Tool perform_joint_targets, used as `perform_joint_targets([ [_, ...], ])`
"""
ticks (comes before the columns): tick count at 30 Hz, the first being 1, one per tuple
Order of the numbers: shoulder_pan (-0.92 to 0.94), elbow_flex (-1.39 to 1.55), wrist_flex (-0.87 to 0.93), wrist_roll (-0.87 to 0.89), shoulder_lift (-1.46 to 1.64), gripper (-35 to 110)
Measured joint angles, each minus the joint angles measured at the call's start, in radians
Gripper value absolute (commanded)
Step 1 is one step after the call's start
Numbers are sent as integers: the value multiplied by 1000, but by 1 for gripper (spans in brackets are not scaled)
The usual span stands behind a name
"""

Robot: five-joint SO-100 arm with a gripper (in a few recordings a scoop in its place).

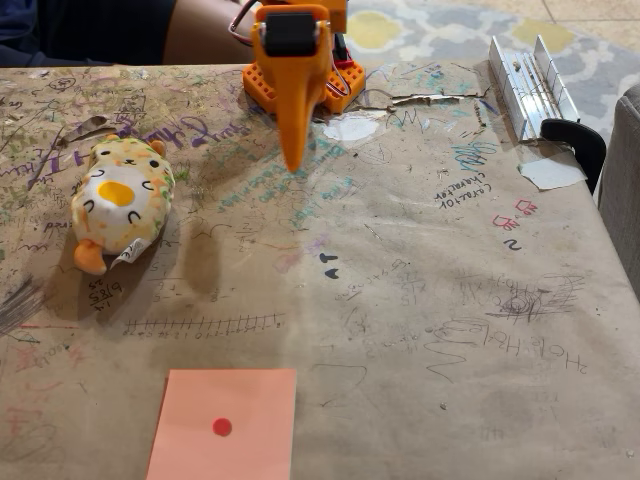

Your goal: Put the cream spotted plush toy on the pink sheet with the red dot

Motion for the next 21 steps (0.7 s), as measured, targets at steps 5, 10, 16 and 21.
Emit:
perform_joint_targets([
  [5,127,-344,137,-129,-492,5],
  [10,374,-830,236,-183,-1177,13],
  [16,594,-1031,270,-334,-1635,33],
  [21,657,-1011,221,-466,-1640,48],
])
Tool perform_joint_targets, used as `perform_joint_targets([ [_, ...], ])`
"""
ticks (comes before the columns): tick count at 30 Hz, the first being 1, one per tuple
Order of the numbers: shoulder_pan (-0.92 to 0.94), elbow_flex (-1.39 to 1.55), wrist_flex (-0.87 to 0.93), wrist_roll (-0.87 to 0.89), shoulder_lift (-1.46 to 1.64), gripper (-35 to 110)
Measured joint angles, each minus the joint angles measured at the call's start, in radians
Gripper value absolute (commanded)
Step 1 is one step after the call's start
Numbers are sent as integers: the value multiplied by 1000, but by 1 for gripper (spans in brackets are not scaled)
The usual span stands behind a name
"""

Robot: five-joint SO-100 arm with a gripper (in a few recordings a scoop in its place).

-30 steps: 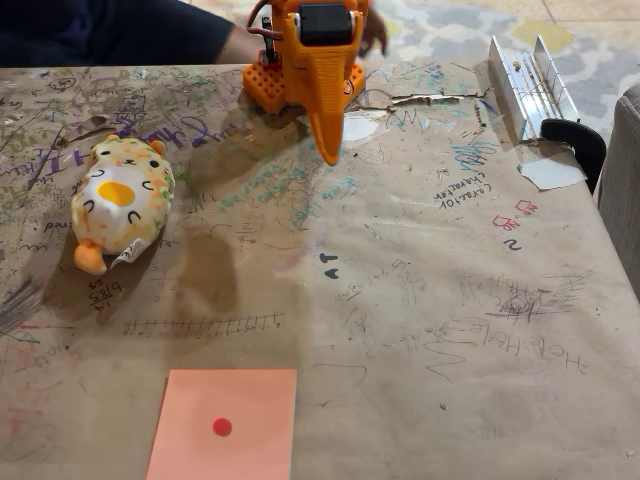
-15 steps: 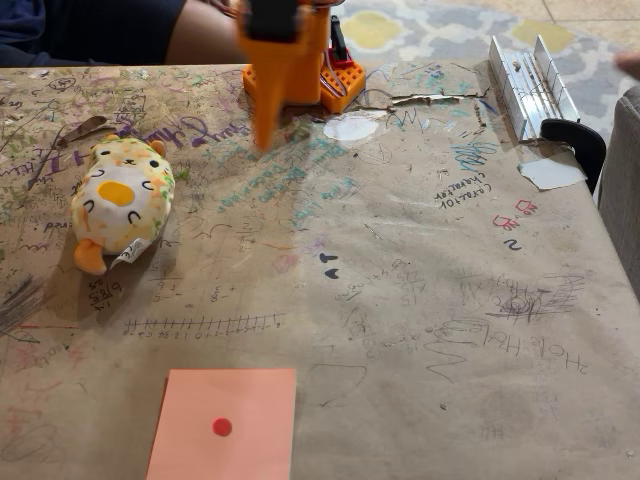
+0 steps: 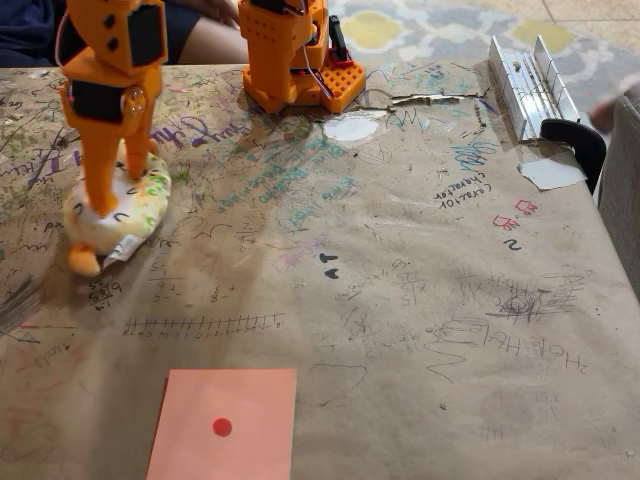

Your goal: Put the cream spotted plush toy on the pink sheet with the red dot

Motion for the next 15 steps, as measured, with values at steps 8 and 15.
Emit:
perform_joint_targets([
  [8,87,18,-29,-132,-17,52],
  [15,146,8,-71,-238,-86,49],
])
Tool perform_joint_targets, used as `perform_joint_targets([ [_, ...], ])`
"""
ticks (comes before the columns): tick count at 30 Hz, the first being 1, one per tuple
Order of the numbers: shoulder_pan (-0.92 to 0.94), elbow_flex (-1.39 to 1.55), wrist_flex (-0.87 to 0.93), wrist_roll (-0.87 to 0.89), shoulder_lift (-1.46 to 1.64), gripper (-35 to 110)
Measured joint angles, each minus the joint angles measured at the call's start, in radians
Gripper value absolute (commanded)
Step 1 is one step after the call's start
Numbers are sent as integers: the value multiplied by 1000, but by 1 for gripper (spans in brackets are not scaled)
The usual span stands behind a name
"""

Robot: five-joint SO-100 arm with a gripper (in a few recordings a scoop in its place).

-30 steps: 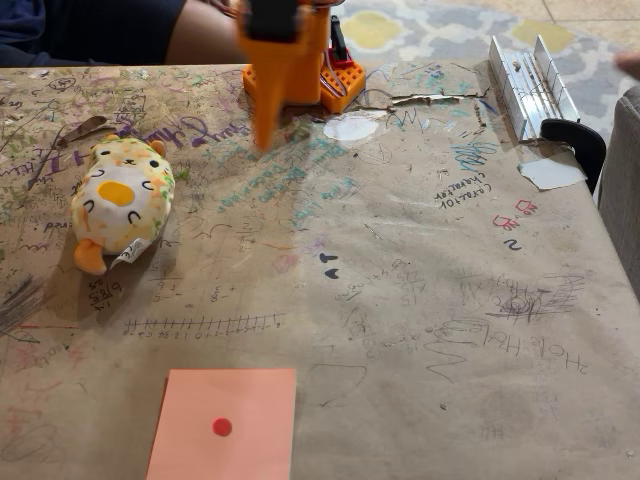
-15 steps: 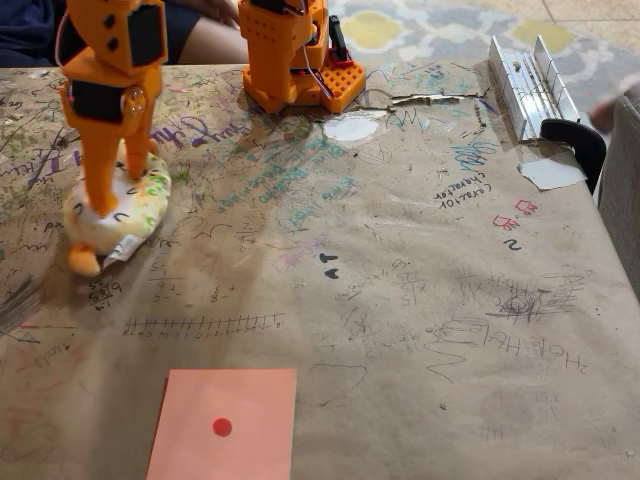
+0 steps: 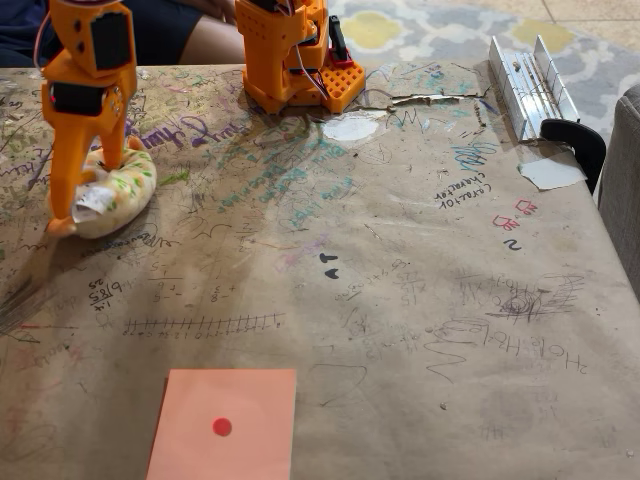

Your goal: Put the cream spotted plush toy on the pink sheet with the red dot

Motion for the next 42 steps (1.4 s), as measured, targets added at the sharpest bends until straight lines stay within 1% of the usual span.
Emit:
perform_joint_targets([
  [2,0,-23,20,-26,-21,43],
  [4,0,-60,63,-60,-46,40],
  [7,0,-72,112,-123,-57,28],
  [8,-5,-77,123,-133,-60,21],
  [9,-9,-87,130,-141,-71,10],
  [10,-9,-95,135,-144,-78,3],
  [11,-9,-107,143,-141,-84,0],
  [18,-61,-195,184,-78,-129,0],
  [23,-172,-158,190,54,-32,0],
  [27,-325,-98,207,215,183,0],
  [31,-492,-11,189,376,522,0],
  [35,-632,-3,244,499,836,0],
  [38,-709,38,258,532,1147,0],
  [41,-804,37,327,538,1479,0],
  [42,-827,21,357,538,1539,0],
])
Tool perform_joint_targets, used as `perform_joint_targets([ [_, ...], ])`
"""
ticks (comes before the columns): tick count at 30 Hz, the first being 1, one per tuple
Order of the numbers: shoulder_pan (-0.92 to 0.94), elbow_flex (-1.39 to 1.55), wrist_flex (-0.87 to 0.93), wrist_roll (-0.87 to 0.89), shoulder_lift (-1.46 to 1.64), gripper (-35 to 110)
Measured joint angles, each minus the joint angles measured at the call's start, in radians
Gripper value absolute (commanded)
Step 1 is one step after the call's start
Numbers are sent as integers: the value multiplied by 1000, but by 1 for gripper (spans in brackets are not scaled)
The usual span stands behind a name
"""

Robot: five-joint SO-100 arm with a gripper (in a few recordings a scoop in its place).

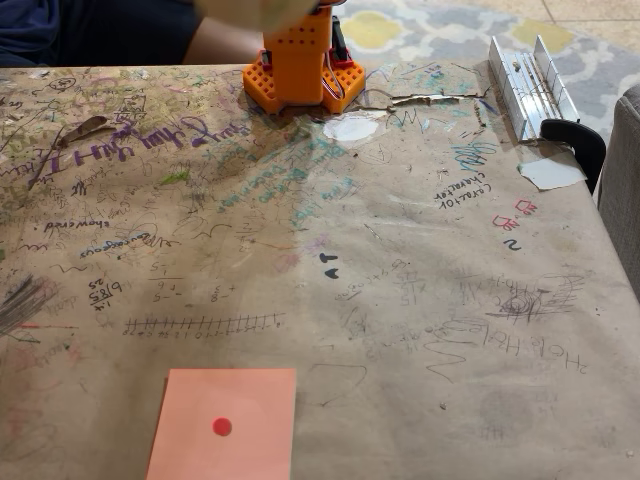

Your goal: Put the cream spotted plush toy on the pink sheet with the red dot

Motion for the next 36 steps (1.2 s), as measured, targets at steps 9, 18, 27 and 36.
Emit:
perform_joint_targets([
  [9,-57,21,11,-15,-6,0],
  [18,-9,-275,-184,26,-1028,59],
  [27,35,-278,-241,-207,-1068,46],
  [36,120,242,-362,-295,-870,41],
])
